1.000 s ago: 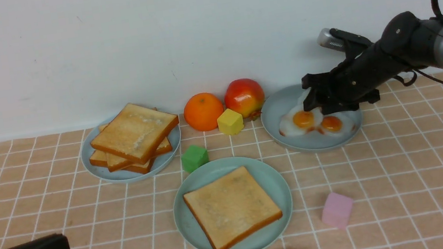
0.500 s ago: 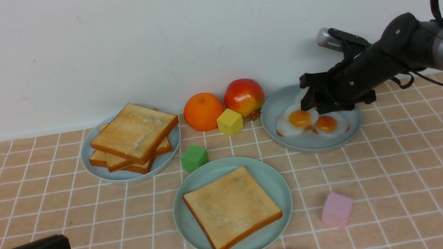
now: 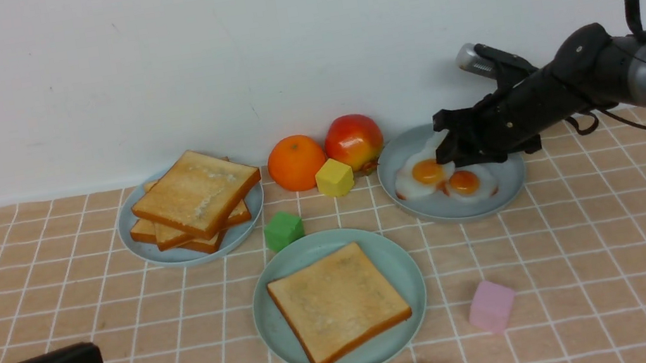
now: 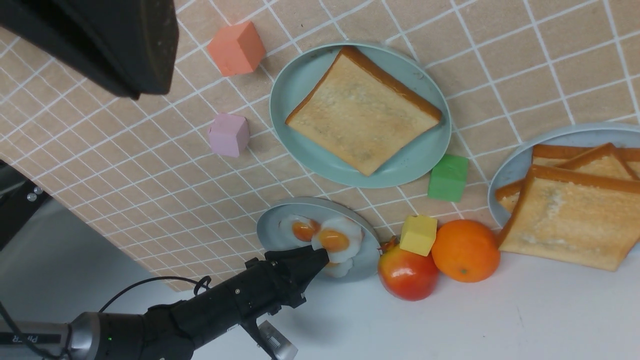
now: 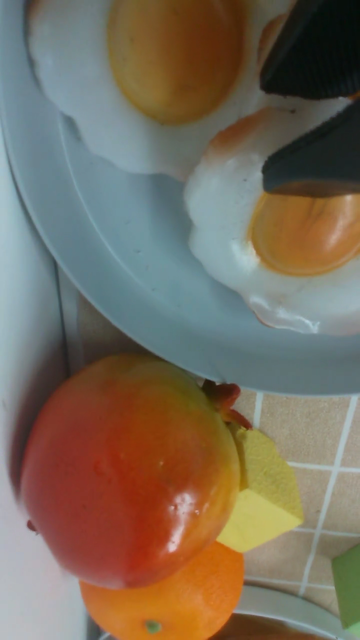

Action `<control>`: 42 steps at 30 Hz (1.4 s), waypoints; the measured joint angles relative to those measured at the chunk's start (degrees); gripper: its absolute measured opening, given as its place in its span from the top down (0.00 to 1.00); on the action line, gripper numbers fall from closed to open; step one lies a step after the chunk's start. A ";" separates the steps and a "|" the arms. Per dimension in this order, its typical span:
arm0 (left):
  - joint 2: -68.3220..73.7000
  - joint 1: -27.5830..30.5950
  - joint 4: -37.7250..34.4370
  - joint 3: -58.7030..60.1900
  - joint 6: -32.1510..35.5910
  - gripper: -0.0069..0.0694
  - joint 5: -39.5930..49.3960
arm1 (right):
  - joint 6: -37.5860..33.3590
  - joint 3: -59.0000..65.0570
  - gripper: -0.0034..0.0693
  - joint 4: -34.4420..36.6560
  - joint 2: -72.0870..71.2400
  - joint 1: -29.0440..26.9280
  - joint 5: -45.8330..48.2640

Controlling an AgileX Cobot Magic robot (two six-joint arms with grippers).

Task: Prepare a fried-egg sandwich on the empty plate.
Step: Use the right arm to grab a fried egg, then use the right arm to place the fried egg on the slice of bread in the middle

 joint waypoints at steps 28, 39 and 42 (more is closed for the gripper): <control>0.00 0.00 3.87 0.00 0.05 0.91 5.70 | -1.93 2.74 0.86 -1.50 -17.05 -2.05 18.28; 0.00 0.00 7.05 0.00 0.17 0.90 5.78 | -8.84 30.48 0.86 6.16 -30.80 14.83 9.29; 0.00 0.00 7.49 0.00 0.20 0.90 5.83 | -10.96 31.97 0.86 10.37 -29.18 17.18 4.09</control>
